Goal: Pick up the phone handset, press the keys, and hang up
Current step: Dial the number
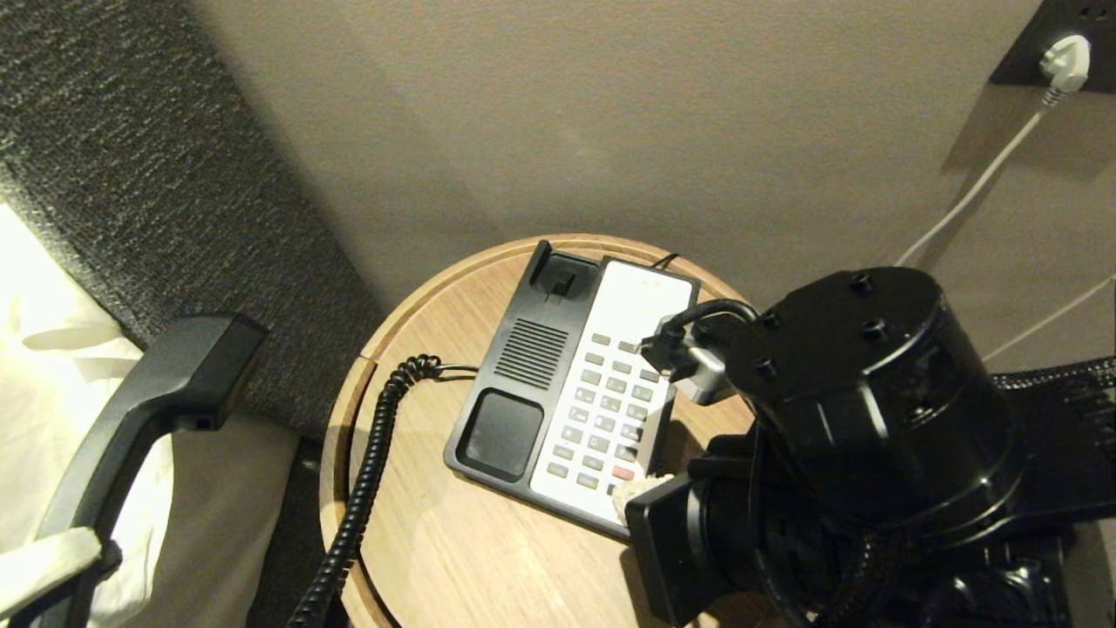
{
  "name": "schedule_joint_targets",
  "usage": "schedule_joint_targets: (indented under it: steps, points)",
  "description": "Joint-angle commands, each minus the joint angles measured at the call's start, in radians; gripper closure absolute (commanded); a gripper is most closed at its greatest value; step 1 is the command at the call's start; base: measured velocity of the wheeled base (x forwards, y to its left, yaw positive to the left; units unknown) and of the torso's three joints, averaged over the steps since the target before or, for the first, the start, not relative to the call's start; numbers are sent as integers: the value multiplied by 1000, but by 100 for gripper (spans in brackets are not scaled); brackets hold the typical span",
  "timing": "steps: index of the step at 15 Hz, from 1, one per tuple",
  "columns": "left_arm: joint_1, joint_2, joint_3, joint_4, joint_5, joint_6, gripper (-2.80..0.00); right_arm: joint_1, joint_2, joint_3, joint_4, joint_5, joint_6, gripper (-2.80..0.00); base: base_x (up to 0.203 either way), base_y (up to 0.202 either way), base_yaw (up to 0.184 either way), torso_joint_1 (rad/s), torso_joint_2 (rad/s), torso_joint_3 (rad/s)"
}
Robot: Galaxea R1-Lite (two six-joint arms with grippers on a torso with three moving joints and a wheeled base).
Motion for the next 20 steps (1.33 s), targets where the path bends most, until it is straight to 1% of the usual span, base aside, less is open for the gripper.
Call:
schedule_joint_targets:
  steps: [1, 5, 9, 13, 18, 20]
  points:
    - [0, -4, 1, 0, 1, -6, 0, -11, 5, 15, 1, -2, 2, 0, 0, 0, 0, 0, 0, 0]
    - [0, -4, 0, 0, 1, -5, 0, -21, 1, 42, -23, -2, -1, 0, 0, 0, 0, 0, 0, 0]
    - [0, -4, 4, 0, 1, -5, 0, -21, -16, 27, -22, -1, 1, 0, 0, 0, 0, 0, 0, 0]
    - [0, -2, 7, 0, 1, -5, 0, -19, -29, -26, -16, -2, 1, 0, 0, 0, 0, 0, 0, 0]
    - [0, -3, 10, 0, 1, -4, 0, -20, -42, -21, -12, -3, 5, 0, 0, 0, 0, 0, 0, 0]
    - [-2, 17, 2, -1, -1, 9, 0, -23, -79, -9, 2, -7, 11, 0, 0, 0, 0, 0, 0, 0]
